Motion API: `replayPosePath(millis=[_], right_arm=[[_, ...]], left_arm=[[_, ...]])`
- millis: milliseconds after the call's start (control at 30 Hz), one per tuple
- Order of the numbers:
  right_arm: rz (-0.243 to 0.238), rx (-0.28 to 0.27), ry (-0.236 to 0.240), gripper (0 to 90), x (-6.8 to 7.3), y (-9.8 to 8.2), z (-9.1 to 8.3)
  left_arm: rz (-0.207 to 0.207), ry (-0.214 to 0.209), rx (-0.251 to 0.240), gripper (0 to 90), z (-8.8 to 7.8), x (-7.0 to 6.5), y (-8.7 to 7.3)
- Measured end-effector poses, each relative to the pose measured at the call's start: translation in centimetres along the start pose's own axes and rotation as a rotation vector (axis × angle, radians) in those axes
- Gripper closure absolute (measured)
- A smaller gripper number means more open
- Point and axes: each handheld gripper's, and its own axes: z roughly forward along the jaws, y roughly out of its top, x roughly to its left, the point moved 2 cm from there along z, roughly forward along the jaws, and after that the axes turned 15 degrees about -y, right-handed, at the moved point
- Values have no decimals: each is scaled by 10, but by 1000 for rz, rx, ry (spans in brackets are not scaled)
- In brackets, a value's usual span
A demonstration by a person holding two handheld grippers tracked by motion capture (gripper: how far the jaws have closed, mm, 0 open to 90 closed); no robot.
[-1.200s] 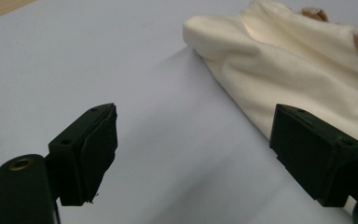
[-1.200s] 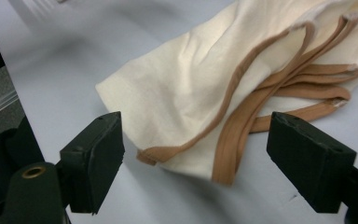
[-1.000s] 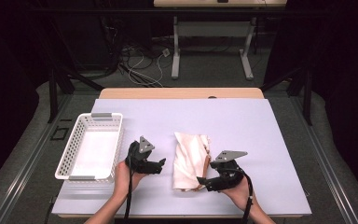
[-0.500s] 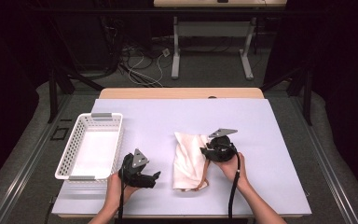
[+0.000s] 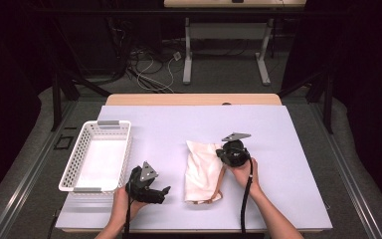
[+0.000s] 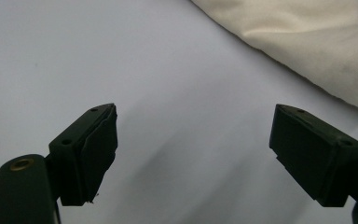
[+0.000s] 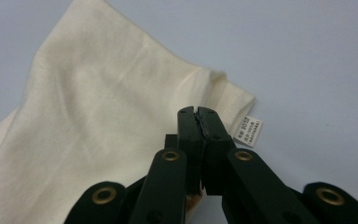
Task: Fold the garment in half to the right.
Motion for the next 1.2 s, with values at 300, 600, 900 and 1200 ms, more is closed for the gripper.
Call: replayPosePath(millis=[300, 600, 900, 1200], right_arm=[[19, 40, 14, 785, -12, -8, 0], [18, 21, -8, 858, -9, -6, 11], [6, 25, -29, 787, -9, -4, 4], [-43, -62, 26, 845, 9, 8, -14]], left_arm=[[5, -1, 5, 154, 1, 1, 0], [13, 4, 6, 155, 2, -2, 1], [13, 7, 7, 154, 0, -2, 1], [20, 11, 7, 154, 0, -1, 1]])
